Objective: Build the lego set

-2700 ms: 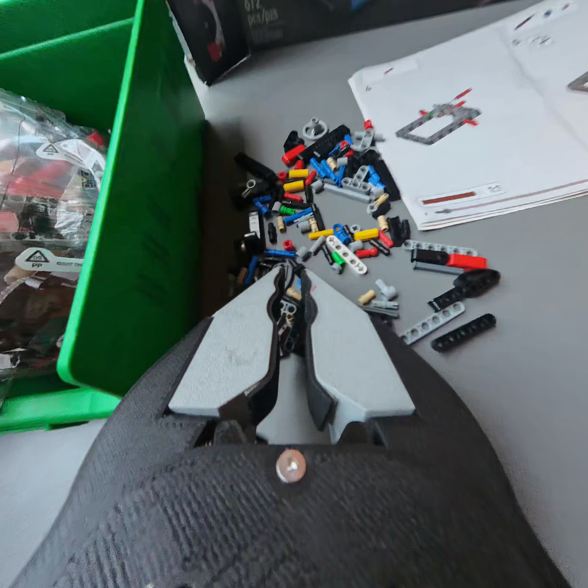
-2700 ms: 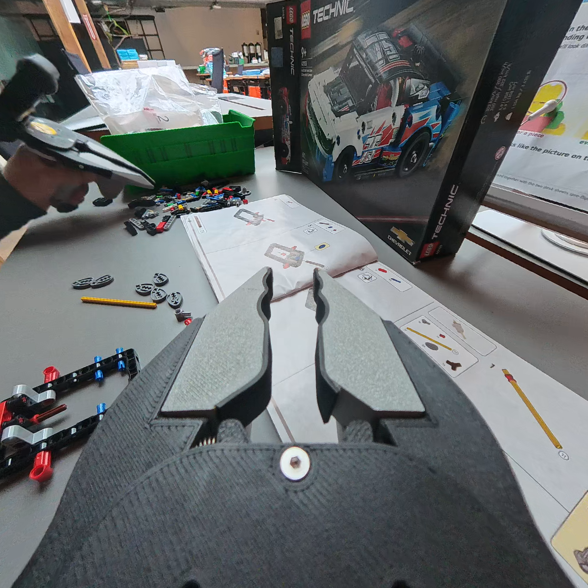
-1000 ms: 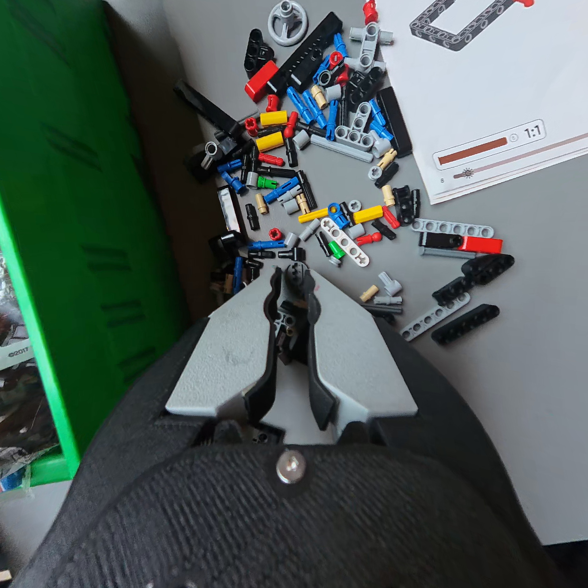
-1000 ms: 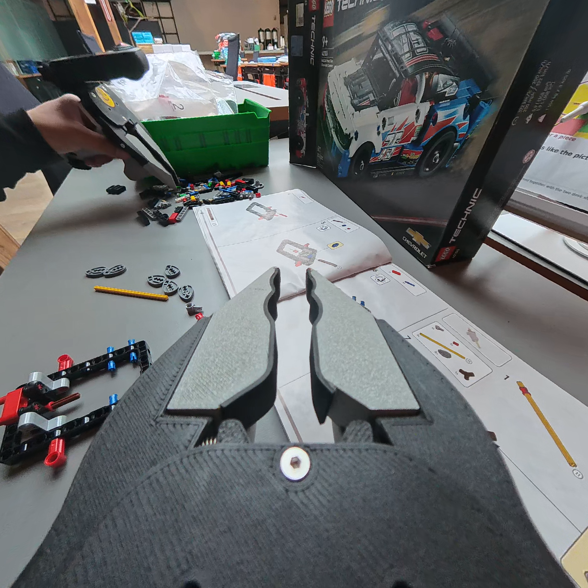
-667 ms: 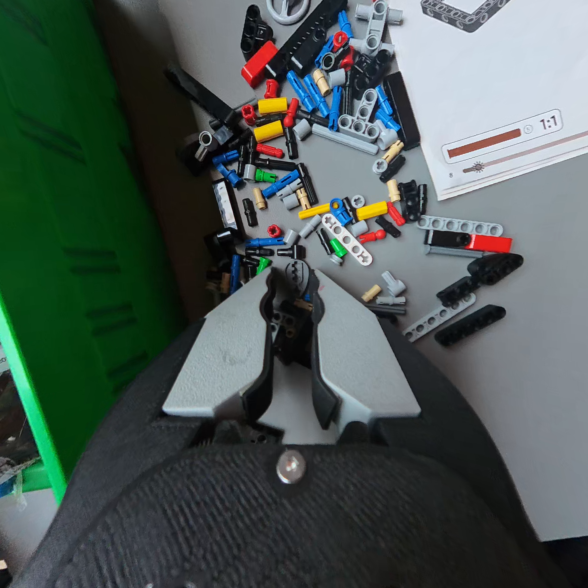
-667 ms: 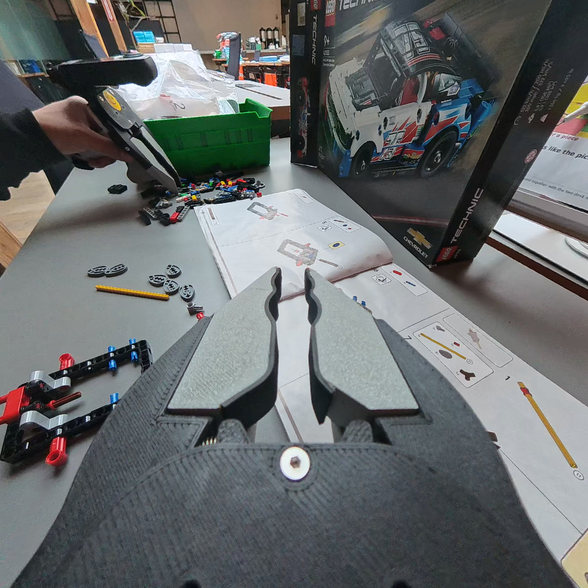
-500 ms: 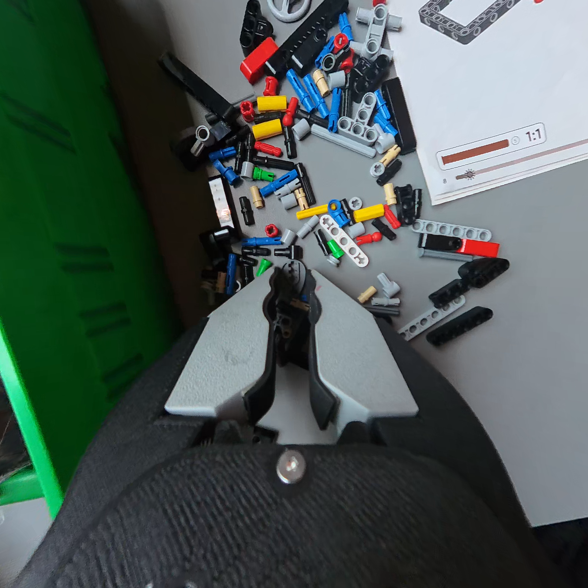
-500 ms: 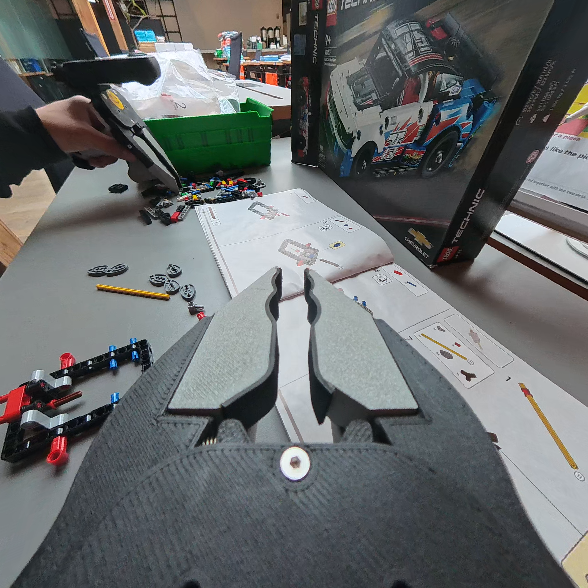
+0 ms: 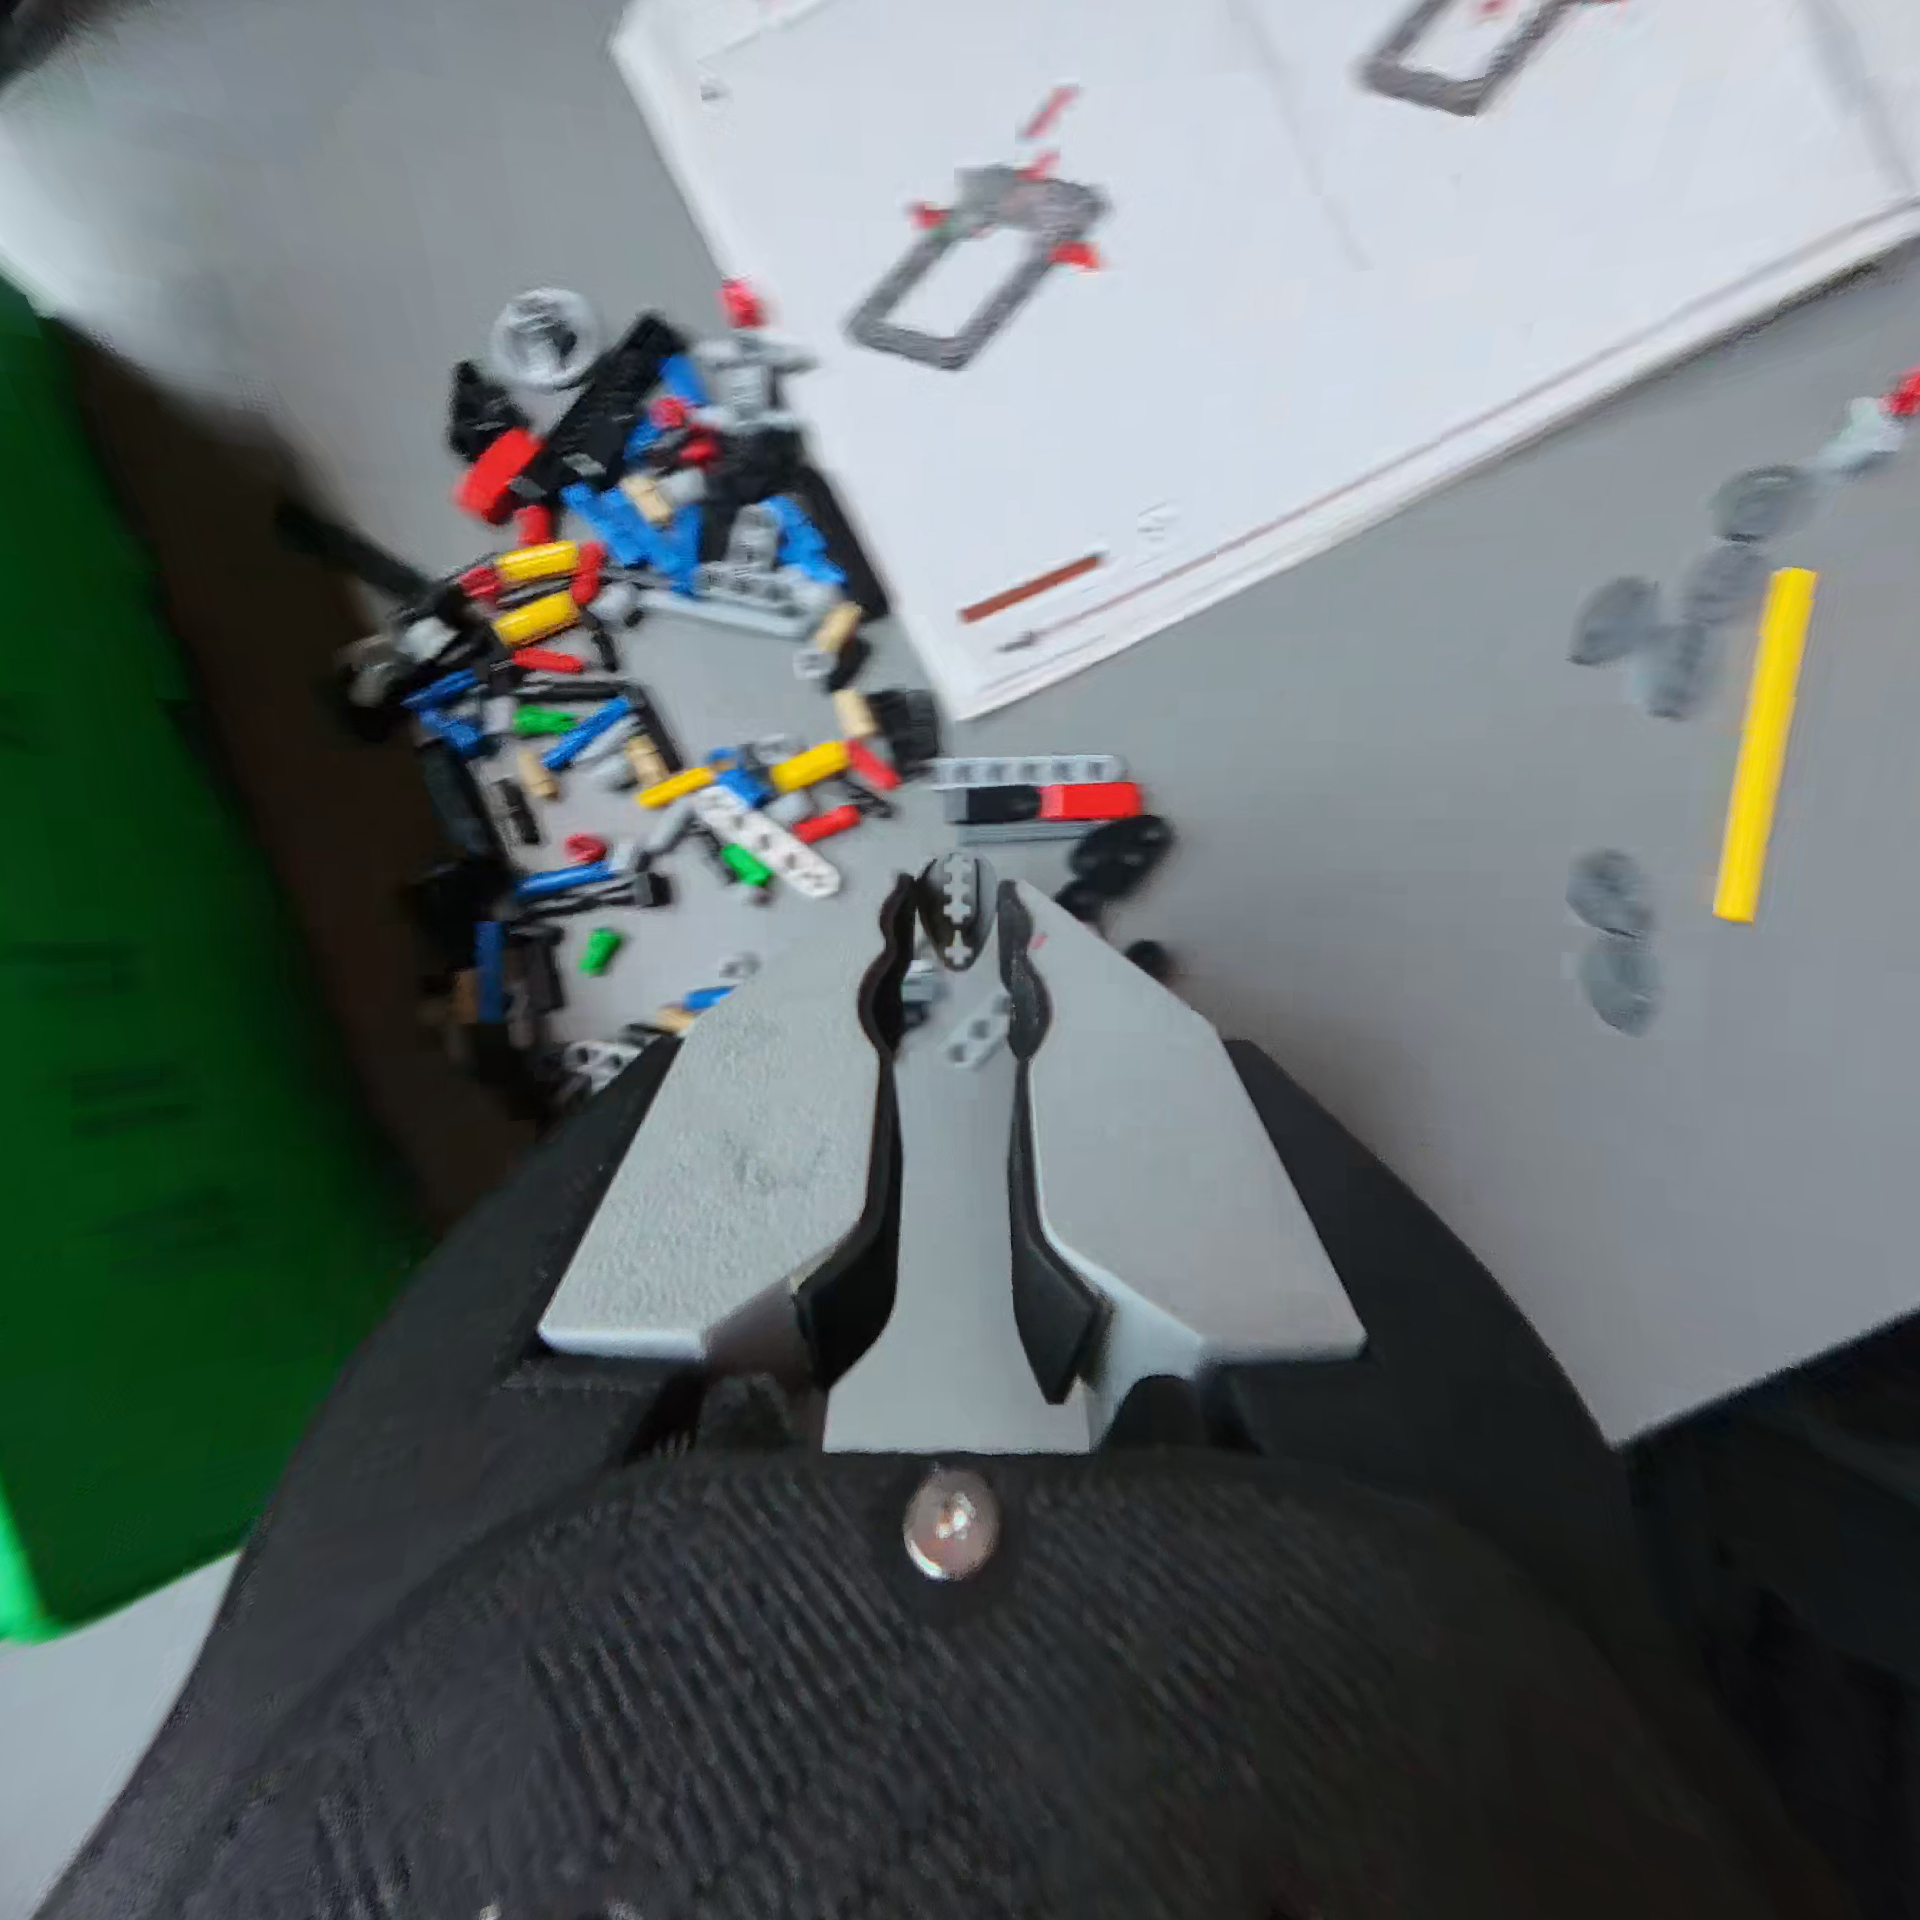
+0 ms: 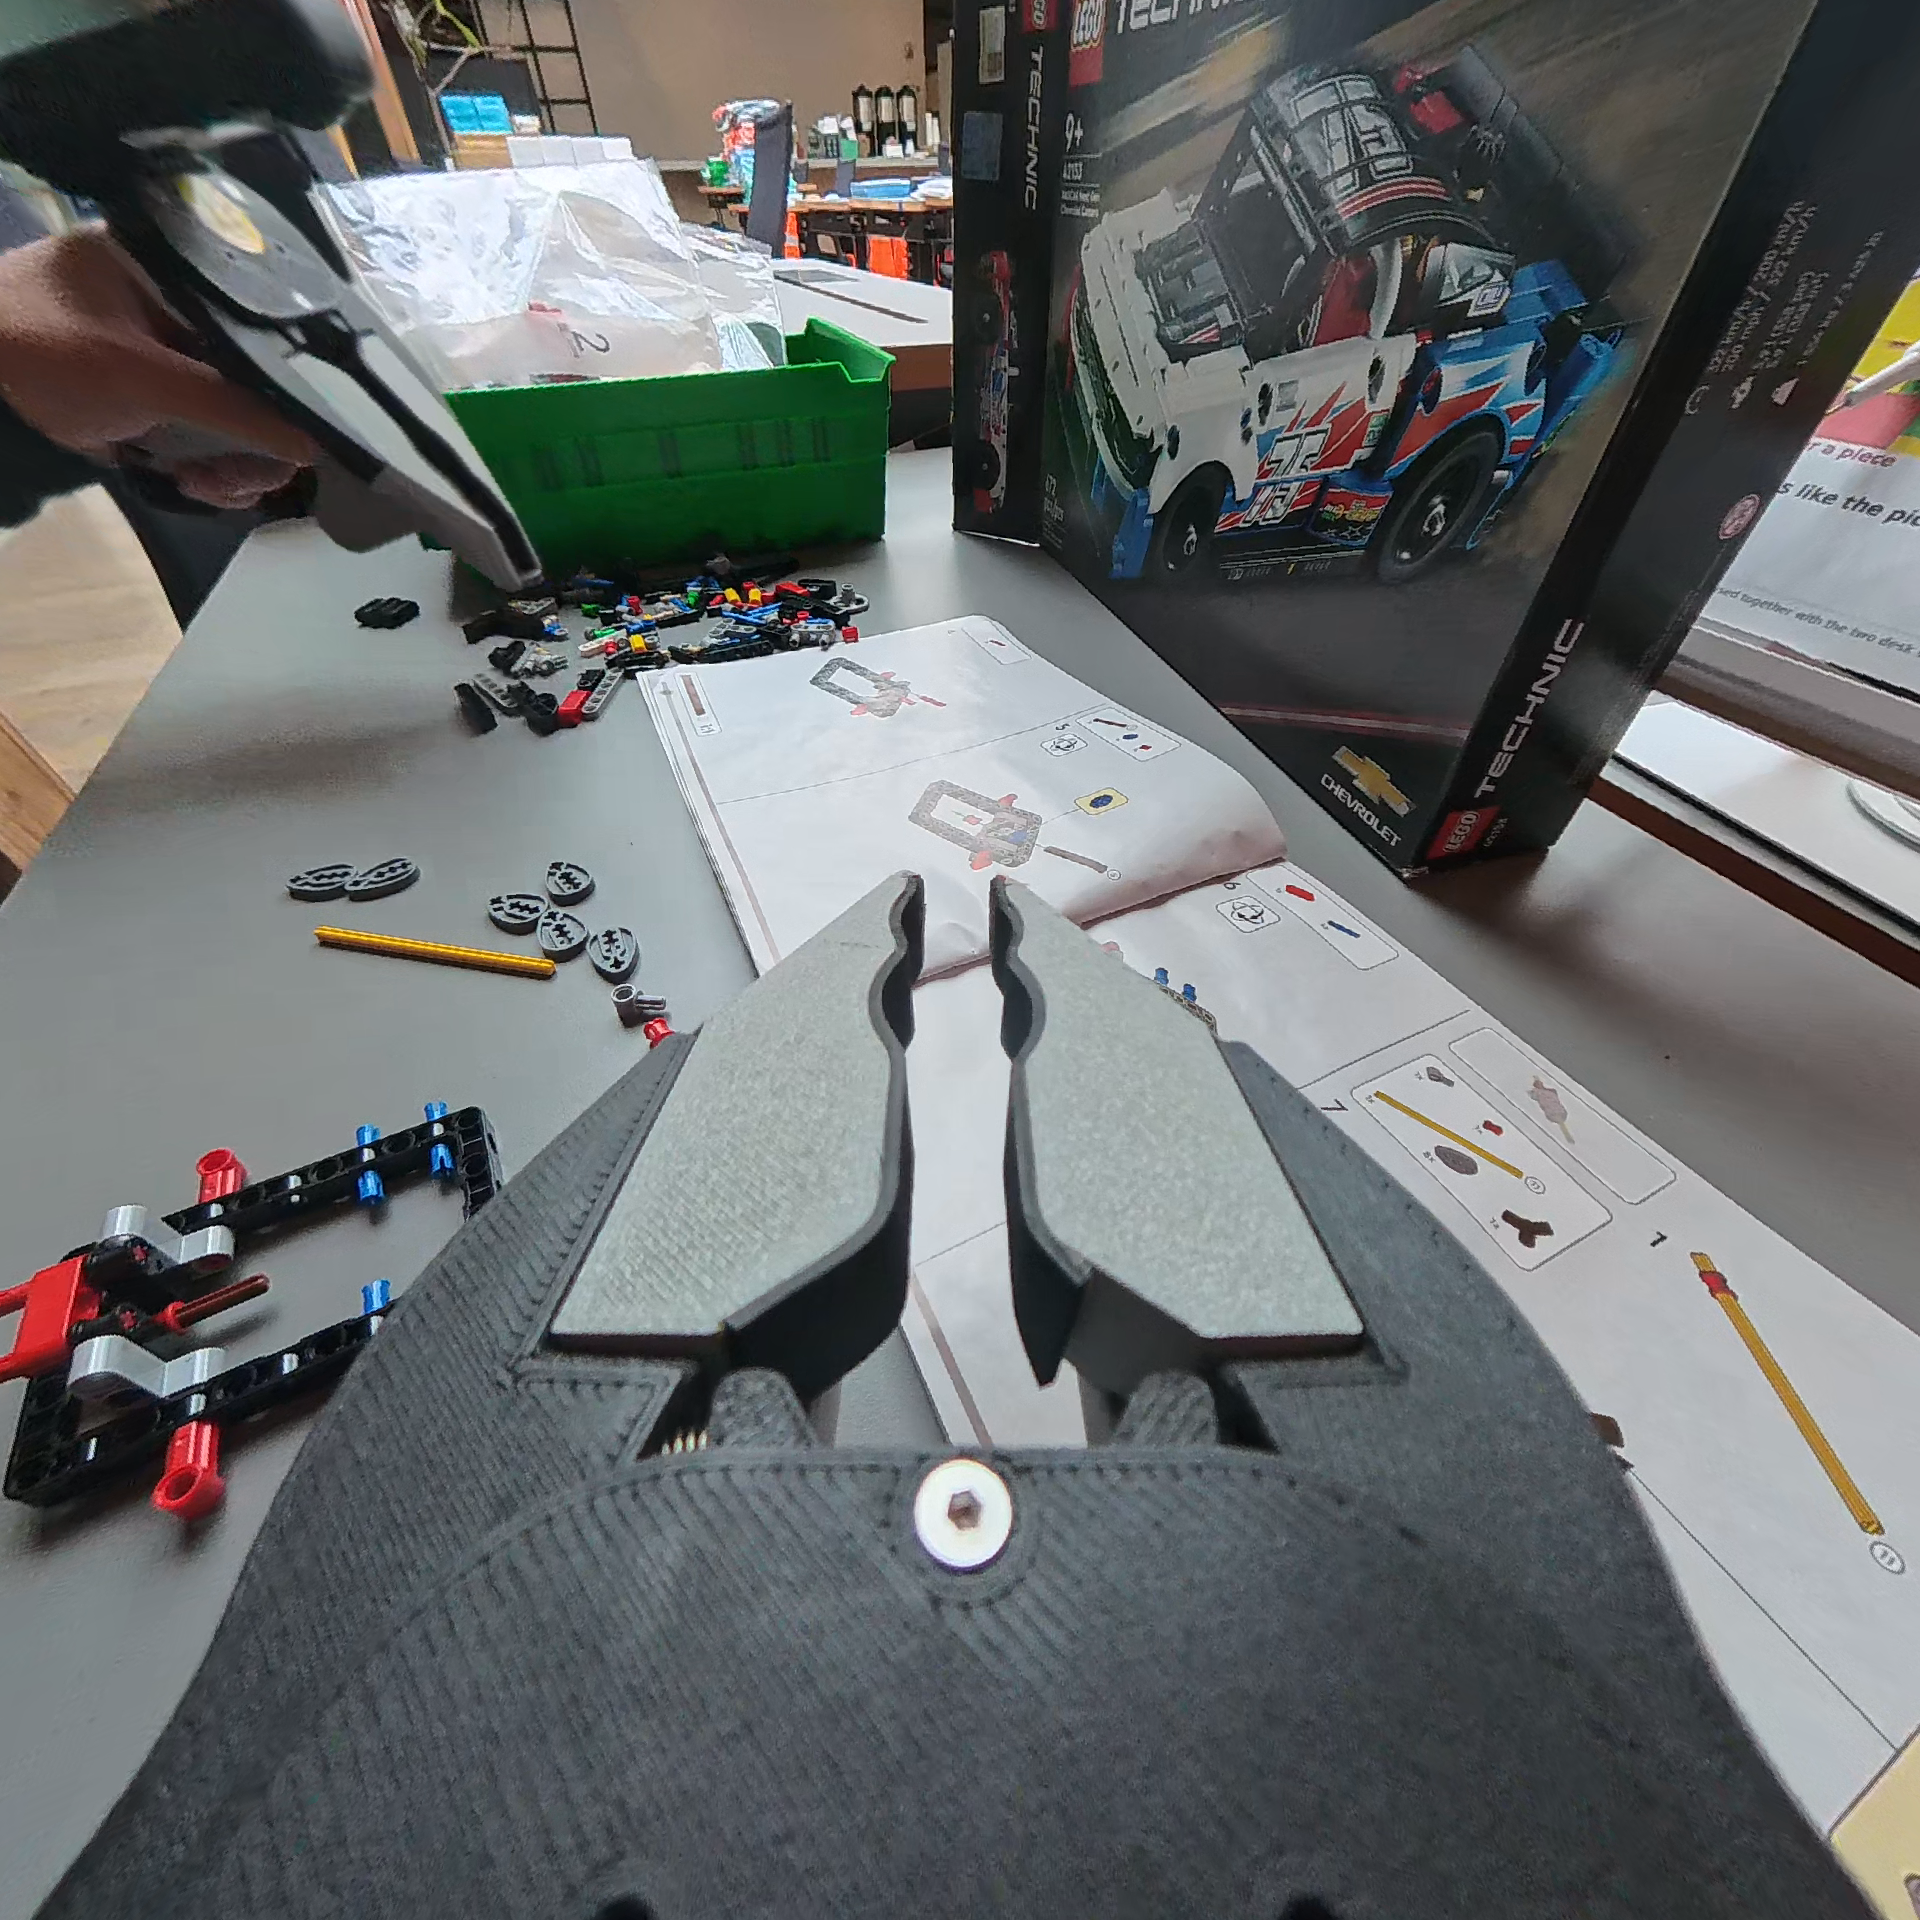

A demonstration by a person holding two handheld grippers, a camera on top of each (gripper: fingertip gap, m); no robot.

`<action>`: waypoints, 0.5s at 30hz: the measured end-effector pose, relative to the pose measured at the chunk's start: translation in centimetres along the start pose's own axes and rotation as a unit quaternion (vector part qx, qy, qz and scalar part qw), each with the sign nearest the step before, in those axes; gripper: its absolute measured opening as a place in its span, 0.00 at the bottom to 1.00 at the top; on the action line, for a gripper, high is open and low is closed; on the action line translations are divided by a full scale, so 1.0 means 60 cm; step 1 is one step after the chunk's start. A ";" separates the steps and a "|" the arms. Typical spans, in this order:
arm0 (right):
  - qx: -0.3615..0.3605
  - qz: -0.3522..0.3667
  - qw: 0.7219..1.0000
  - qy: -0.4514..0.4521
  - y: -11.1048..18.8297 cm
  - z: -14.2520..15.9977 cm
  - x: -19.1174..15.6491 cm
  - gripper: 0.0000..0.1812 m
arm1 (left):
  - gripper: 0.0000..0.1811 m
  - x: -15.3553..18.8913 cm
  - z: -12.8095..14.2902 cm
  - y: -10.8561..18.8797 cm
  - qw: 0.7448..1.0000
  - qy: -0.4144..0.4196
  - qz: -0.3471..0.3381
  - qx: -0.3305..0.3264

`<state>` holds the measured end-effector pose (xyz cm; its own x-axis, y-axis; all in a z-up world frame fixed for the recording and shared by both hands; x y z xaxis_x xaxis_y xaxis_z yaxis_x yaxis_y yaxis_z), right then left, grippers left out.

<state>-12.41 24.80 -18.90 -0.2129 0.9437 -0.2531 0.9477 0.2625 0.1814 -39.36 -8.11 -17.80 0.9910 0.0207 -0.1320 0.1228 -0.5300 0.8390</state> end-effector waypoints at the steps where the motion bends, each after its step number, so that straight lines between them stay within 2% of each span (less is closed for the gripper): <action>1: 0.000 0.000 1.000 0.000 0.000 0.000 0.000 0.05 | 0.08 0.029 -0.008 -0.001 0.999 -0.023 0.025 0.005; 6: 0.000 0.001 1.000 0.002 0.001 0.000 -0.001 0.05 | 0.07 0.153 -0.016 -0.035 0.987 -0.098 0.128 -0.019; 9: 0.001 0.001 1.000 0.003 0.002 -0.001 -0.002 0.05 | 0.08 0.183 -0.010 -0.059 0.982 -0.111 0.148 -0.044; 15: 0.003 0.001 1.000 0.004 0.003 -0.002 -0.002 0.05 | 0.08 0.201 -0.018 -0.060 0.981 -0.104 0.158 -0.036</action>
<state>-12.25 24.75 -18.71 -0.2129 0.9457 -0.2455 0.9494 0.2596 0.1768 -27.80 -5.03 -21.85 0.9487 -0.3135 0.0419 -0.1784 -0.4212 0.8892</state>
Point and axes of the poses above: each gripper's, where its closed fingertips meet, y back along the fingers, z out of its underside, x = y × z across the jaws, the point moved 8 cm from there along y, back along the fingers, and after that the axes turned 14 degrees about -y, right-handed, at the moved point
